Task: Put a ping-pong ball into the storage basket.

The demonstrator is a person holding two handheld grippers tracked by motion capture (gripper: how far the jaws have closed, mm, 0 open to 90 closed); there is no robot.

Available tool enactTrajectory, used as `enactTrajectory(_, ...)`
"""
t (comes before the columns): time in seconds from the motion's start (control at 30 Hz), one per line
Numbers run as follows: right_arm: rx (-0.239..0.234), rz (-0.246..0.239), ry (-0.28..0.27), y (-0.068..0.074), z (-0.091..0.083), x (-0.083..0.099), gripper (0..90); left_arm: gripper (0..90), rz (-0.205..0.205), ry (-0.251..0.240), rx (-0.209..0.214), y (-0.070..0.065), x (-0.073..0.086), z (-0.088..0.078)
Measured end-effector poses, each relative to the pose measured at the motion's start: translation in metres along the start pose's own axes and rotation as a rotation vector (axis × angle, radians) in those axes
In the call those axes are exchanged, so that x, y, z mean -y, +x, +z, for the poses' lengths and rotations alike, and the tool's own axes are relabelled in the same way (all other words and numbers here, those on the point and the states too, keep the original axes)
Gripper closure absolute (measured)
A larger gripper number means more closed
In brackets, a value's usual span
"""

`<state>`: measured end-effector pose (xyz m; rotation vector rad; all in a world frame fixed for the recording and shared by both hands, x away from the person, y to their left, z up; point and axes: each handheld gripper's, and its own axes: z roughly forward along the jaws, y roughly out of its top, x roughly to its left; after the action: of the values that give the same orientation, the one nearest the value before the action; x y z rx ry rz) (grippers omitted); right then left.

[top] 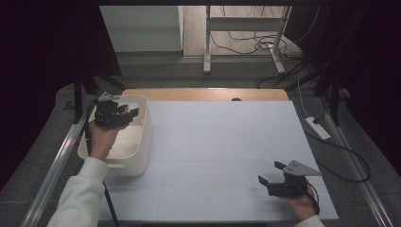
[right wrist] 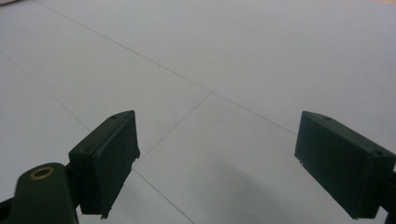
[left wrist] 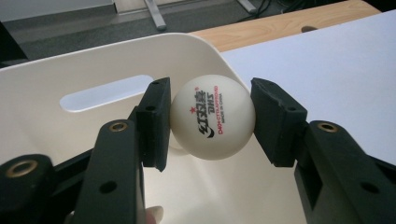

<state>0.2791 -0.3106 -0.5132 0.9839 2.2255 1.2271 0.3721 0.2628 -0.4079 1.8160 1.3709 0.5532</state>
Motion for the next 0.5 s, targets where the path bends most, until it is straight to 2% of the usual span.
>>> enactTrajectory(0.5, 0.0, 0.0, 0.001, 0.0, 0.0, 0.0, 13.3, 50.9, -0.01, 0.077, -0.023, 0.007, 0.005, 0.014)
